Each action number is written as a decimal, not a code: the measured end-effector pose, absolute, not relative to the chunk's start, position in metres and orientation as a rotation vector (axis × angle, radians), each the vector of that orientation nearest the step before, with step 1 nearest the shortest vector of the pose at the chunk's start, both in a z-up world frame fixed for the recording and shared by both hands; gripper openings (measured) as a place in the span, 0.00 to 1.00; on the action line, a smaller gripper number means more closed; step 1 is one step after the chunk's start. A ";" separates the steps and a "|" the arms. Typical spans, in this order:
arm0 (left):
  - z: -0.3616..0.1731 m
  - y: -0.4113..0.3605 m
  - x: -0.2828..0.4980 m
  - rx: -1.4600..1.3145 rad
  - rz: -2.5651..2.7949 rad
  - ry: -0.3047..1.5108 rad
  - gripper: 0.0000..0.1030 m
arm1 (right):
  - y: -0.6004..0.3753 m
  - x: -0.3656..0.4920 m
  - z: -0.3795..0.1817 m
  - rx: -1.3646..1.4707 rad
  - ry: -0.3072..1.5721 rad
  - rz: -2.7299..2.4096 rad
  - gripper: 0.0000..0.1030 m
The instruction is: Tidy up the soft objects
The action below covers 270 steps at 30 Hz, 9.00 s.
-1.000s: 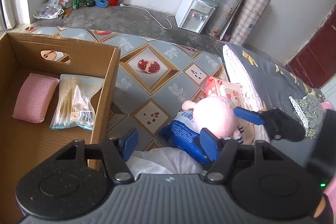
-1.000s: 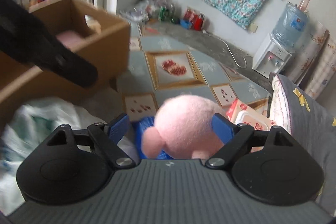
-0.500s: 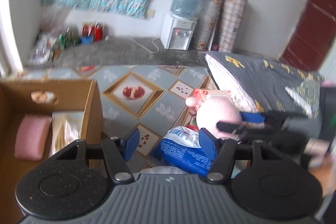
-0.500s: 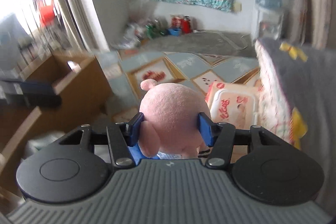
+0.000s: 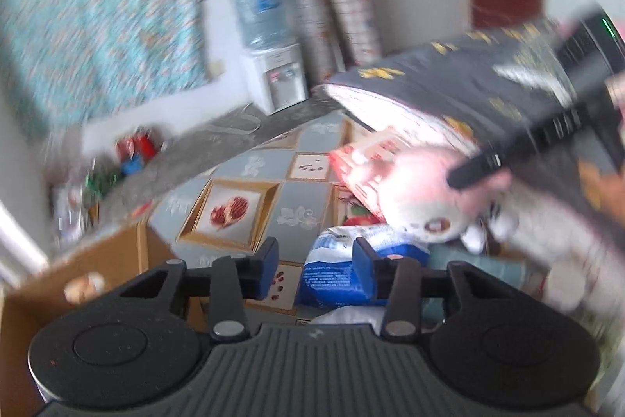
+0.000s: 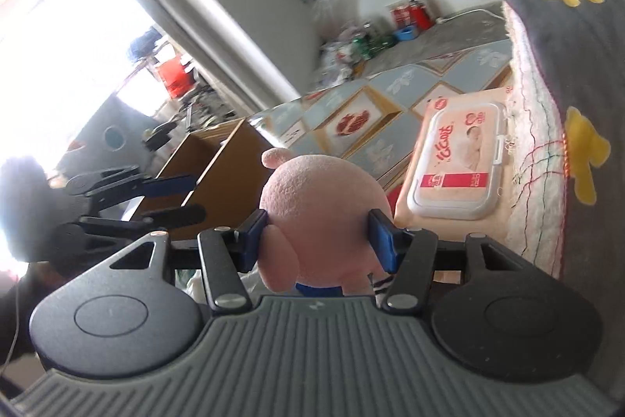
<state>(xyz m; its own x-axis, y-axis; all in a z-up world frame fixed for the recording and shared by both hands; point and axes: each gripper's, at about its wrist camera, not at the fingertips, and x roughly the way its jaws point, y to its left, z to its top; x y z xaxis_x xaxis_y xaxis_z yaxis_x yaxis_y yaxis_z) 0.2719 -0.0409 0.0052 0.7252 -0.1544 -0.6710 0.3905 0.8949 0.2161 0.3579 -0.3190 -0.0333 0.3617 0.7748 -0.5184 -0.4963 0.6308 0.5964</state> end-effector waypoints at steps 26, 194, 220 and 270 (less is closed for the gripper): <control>-0.026 -0.086 0.313 0.784 -0.719 0.562 0.20 | -0.291 0.372 -0.019 0.012 0.989 1.016 0.56; -0.031 -0.061 0.152 -0.044 -0.401 0.878 0.41 | -0.280 0.181 -0.040 0.630 0.953 0.397 0.74; -0.059 -0.036 0.173 -0.123 -0.372 0.947 0.30 | -0.249 0.202 -0.066 0.583 1.053 0.403 0.52; 0.051 0.246 0.119 -0.258 0.149 0.761 0.30 | 0.079 0.250 0.016 0.486 1.147 0.849 0.44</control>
